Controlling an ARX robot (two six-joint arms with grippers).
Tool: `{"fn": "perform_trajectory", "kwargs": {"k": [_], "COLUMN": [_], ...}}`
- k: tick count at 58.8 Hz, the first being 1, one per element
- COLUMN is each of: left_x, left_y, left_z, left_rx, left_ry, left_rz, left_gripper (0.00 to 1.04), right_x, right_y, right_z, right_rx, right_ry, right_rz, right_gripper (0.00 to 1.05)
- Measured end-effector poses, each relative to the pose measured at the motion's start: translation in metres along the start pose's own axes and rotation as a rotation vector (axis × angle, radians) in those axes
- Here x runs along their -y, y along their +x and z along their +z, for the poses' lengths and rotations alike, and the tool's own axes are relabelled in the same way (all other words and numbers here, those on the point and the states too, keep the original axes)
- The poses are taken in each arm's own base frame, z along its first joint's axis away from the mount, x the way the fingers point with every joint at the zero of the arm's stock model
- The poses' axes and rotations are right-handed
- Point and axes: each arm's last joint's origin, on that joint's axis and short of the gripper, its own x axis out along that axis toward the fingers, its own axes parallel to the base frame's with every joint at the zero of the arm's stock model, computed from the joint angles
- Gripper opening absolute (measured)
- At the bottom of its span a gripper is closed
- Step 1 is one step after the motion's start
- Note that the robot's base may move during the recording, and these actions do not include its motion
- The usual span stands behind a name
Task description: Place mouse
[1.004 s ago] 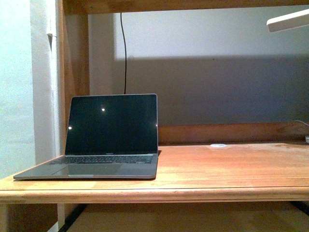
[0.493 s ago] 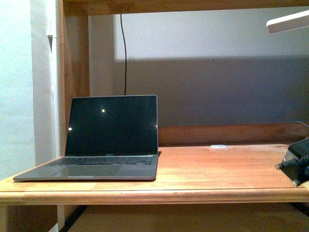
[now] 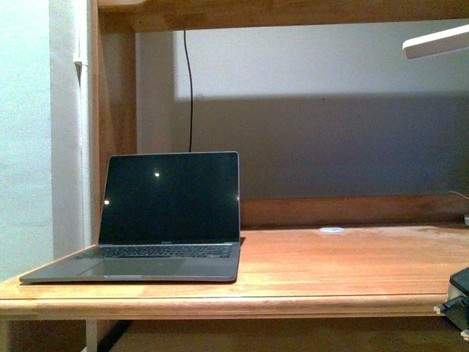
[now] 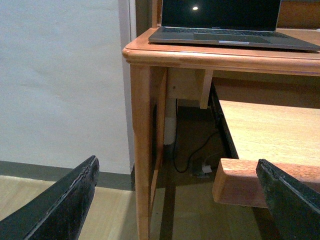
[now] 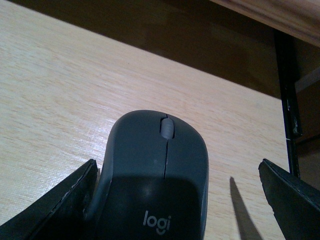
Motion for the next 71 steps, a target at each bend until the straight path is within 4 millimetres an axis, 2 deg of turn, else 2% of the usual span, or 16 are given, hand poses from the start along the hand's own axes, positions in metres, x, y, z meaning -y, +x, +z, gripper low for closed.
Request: {"fn": "perform_trajectory", "kwargs": {"k": [23, 30, 31, 35, 40, 45, 51, 60, 71], "left_x": [0.0, 0.0, 0.0, 0.0, 0.0, 0.0, 0.0, 0.0, 0.0], "left_y": [0.0, 0.0, 0.0, 0.0, 0.0, 0.0, 0.0, 0.0, 0.0], "left_z": [0.0, 0.0, 0.0, 0.0, 0.0, 0.0, 0.0, 0.0, 0.0], "left_rx": [0.0, 0.0, 0.0, 0.0, 0.0, 0.0, 0.0, 0.0, 0.0], "left_ry": [0.0, 0.0, 0.0, 0.0, 0.0, 0.0, 0.0, 0.0, 0.0], "left_rz": [0.0, 0.0, 0.0, 0.0, 0.0, 0.0, 0.0, 0.0, 0.0], "left_gripper": [0.97, 0.97, 0.97, 0.97, 0.97, 0.97, 0.97, 0.97, 0.97], "right_x": [0.013, 0.013, 0.014, 0.016, 0.022, 0.032, 0.032, 0.019, -0.018], "right_y": [0.019, 0.019, 0.017, 0.012, -0.002, -0.027, -0.045, -0.039, -0.011], "right_z": [-0.001, -0.001, -0.003, 0.001, 0.017, 0.058, 0.096, 0.12, 0.146], "right_rx": [-0.108, -0.107, -0.098, -0.105, -0.09, 0.04, 0.148, 0.174, 0.179], "right_ry": [0.148, 0.17, 0.204, 0.223, 0.254, 0.29, 0.301, 0.288, 0.25], "right_rz": [0.063, 0.086, 0.101, 0.098, 0.077, 0.071, 0.098, 0.094, 0.117], "right_gripper": [0.97, 0.83, 0.57, 0.57, 0.57, 0.57, 0.57, 0.57, 0.57]}}
